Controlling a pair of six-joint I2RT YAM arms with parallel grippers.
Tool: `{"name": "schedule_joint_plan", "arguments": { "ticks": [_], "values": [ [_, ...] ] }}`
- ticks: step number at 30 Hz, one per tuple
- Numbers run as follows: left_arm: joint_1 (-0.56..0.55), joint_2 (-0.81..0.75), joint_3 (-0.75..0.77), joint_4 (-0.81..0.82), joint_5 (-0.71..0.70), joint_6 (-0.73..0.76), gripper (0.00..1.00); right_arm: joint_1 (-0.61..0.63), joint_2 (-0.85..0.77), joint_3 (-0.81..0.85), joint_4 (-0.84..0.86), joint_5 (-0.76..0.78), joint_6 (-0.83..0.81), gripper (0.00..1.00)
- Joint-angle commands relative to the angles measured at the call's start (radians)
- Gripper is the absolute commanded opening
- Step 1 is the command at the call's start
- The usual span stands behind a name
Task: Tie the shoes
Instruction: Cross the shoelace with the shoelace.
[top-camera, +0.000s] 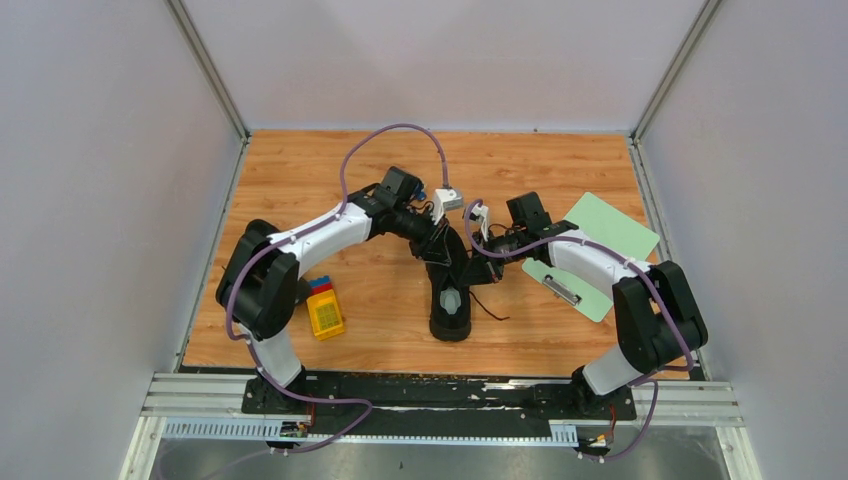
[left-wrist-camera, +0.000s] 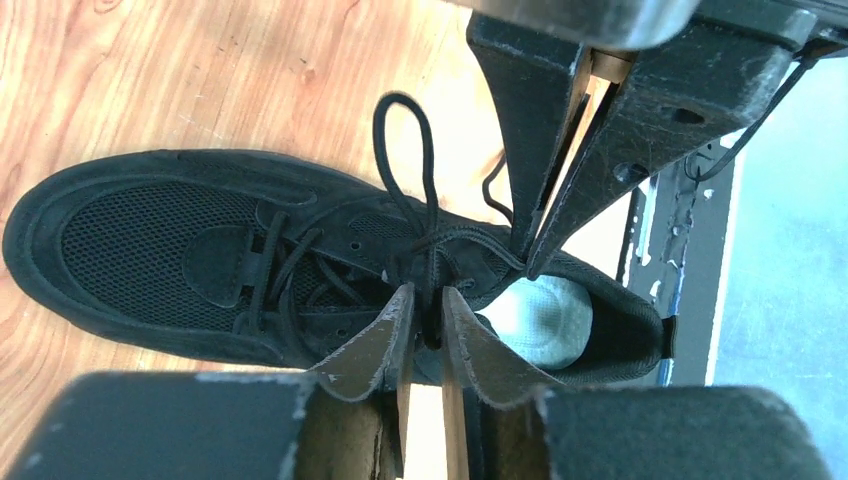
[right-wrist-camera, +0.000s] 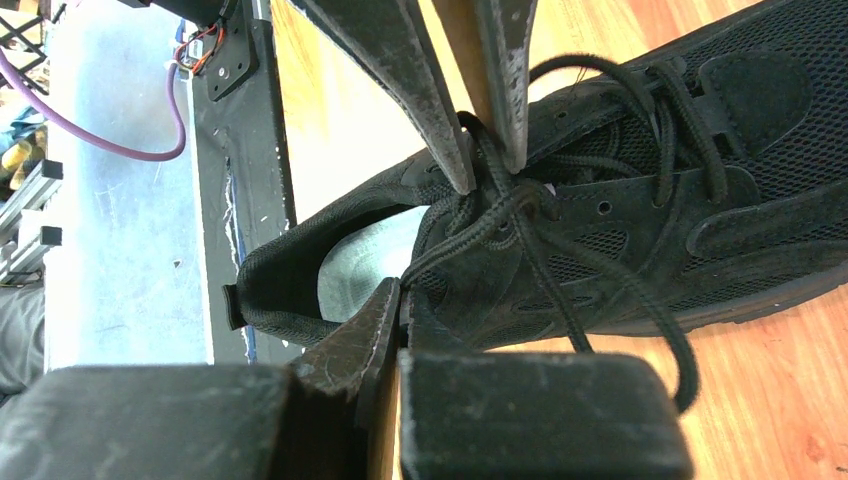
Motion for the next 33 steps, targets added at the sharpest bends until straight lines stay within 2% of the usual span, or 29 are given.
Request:
{"name": "schedule_joint_plan", "arguments": {
  "ticks": [1, 4, 13, 22, 25, 33],
  "values": [
    [-0.011, -0.060, -0.020, 0.069, -0.012, -0.026, 0.26, -0.003, 0.008, 0.016, 0.011, -0.007, 0.012, 0.00],
    [-0.028, -0.066, -0.028, 0.078, -0.007, -0.018, 0.32, -0.003, 0.010, 0.017, 0.010, -0.005, 0.013, 0.00],
    [-0.042, -0.037, 0.008, 0.074, -0.060, -0.008, 0.36, -0.003, 0.013, 0.019, 0.012, -0.008, 0.019, 0.00],
    [-0.060, 0.000, 0.053, 0.049, -0.083, 0.033, 0.33, -0.003, 0.008, 0.013, 0.013, -0.006, 0.021, 0.00],
    [-0.064, 0.023, 0.083, 0.020, -0.061, 0.049, 0.36, -0.003, 0.010, 0.016, 0.014, -0.006, 0.025, 0.00],
    [-0.066, 0.045, 0.115, -0.066, -0.008, 0.127, 0.36, -0.012, -0.002, 0.008, 0.014, -0.007, 0.029, 0.00]
  ]
}}
